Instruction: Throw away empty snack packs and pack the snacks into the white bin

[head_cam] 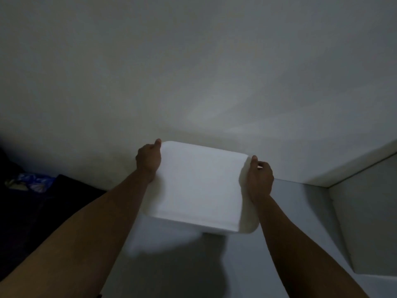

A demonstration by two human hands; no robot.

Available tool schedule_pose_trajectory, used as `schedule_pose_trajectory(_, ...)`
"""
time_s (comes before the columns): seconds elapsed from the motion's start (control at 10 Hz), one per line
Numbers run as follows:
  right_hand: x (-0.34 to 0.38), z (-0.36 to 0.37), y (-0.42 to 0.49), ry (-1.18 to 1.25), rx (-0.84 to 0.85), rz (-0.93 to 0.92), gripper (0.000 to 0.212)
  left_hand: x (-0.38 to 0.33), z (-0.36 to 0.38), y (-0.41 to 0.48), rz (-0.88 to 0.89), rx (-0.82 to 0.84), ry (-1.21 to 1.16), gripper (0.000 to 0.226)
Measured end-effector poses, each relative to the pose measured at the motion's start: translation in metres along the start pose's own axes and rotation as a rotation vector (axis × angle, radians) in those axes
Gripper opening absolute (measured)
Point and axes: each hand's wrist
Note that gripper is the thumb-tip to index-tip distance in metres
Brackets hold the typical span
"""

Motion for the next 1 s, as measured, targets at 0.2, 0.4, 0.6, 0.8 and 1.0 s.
schedule_pose_trajectory(0.2, -0.002, -0.016, -0.049, -0.307, 0.063, -0.422, 0.039, 0.033, -0.014, -0.06, 0.674, -0.215, 0.234, 0.054)
schedule_pose_trajectory(0.4, -0.036, -0.012, -0.102, -0.732, 0.271, -0.596, 0.066, 0.062, -0.014, -0.116, 0.721, 0.065, 0.761, 0.096)
schedule_pose_trajectory(0.6, -0.041, -0.005, -0.107, -0.804, 0.167, -0.652, 0.061, 0.062, -0.008, -0.124, 0.754, -0.006, 0.864, 0.098)
schedule_pose_trajectory(0.8, -0.036, -0.01, -0.107, -0.699, 0.205, -0.615, 0.054, 0.058, -0.015, -0.125, 0.71, 0.116, 0.83, 0.104)
schedule_pose_trajectory(1.0, -0.035, -0.036, -0.11, -0.509, 0.211, -0.675, 0.03, 0.054, -0.029, -0.138, 0.692, 0.211, 0.625, 0.09)
Point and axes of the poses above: each hand's wrist, its own y-axis towards the middle knuckle, its own z-axis out of the palm, x = y × z, and after that the axes turned 3 degrees about z, right-handed
